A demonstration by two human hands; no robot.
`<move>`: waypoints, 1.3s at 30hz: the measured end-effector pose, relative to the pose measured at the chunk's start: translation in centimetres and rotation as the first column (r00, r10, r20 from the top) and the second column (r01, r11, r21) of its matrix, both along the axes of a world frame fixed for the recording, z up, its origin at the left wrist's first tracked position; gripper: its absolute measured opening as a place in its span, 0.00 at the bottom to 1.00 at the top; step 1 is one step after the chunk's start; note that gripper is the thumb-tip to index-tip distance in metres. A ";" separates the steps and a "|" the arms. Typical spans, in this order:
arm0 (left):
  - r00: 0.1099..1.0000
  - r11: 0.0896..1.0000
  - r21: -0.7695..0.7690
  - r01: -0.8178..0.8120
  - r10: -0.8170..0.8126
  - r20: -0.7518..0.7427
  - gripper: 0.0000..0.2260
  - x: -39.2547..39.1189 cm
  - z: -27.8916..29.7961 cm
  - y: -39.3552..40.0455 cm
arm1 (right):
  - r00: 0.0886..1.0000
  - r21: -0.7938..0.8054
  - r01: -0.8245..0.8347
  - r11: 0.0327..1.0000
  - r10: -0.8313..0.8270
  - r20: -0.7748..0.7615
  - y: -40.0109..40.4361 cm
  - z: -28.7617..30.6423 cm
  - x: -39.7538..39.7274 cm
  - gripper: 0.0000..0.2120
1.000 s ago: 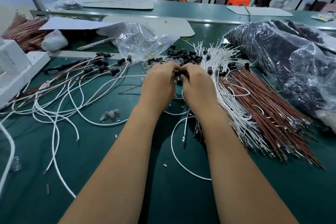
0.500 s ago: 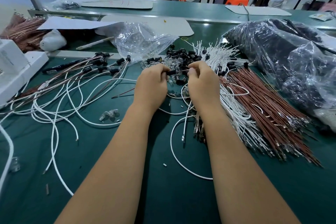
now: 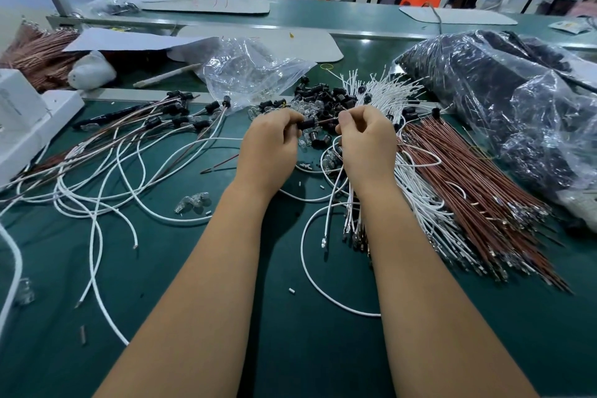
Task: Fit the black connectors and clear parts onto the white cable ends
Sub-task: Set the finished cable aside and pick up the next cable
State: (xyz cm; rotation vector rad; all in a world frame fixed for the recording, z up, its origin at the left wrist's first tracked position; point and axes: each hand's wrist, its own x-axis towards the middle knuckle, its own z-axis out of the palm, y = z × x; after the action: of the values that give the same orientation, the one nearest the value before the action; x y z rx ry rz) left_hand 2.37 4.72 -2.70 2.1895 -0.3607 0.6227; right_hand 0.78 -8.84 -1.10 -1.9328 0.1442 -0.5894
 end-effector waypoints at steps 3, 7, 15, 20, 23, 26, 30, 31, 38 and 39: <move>0.999 1.000 -0.005 0.028 -0.028 -0.024 0.10 0.0 0.0 0.1 | 1.000 0.031 -0.008 0.999 0.008 0.017 0.0 0.0 0.1 0.08; 0.999 0.998 -0.055 0.029 -0.031 -0.039 0.06 0.0 0.0 0.4 | 0.999 0.069 -0.018 0.997 0.015 0.053 -0.1 0.2 0.0 0.12; 0.995 0.993 -0.079 0.085 -0.089 -0.044 0.06 -0.2 -0.1 0.5 | 0.989 0.103 -0.128 0.986 0.119 0.086 -0.1 0.1 -0.1 0.11; 0.991 0.976 -0.185 0.116 -0.126 -0.042 0.03 -0.2 0.1 0.1 | 0.985 0.089 -0.157 0.984 0.150 0.084 0.2 0.2 0.0 0.11; 0.987 0.971 -0.209 0.114 -0.135 -0.087 0.05 -0.1 0.1 0.1 | 0.983 0.081 -0.164 0.983 0.157 0.093 0.1 0.3 -0.1 0.12; 0.982 0.968 -0.222 0.120 -0.149 -0.119 0.06 -0.1 0.1 0.1 | 0.983 0.065 -0.168 0.984 0.161 0.093 0.1 0.2 -0.1 0.10; 0.978 0.961 -0.238 0.140 -0.172 -0.120 0.05 -0.3 0.2 -0.1 | 0.983 0.059 -0.167 0.984 0.161 0.089 0.1 0.1 0.0 0.08; 0.976 0.959 -0.245 0.144 -0.178 -0.122 0.05 -0.3 0.2 -0.1 | 0.983 0.051 -0.165 0.985 0.160 0.089 0.1 0.1 0.0 0.08; 0.972 0.951 -0.264 0.163 -0.201 -0.124 0.06 -0.2 0.2 -0.1 | 0.986 0.049 -0.141 0.989 0.136 0.096 0.1 -0.1 0.0 0.03; 0.972 0.950 -0.265 0.164 -0.202 -0.122 0.06 -0.2 0.2 -0.1 | 0.987 0.051 -0.128 0.990 0.123 0.102 0.1 -0.2 0.0 0.02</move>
State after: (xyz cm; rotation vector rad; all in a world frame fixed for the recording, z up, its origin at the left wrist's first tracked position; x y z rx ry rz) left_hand 2.17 4.61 -2.54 1.9168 -0.3799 0.3785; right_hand 0.77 -8.74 -1.27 -1.8383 -0.0231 -0.5890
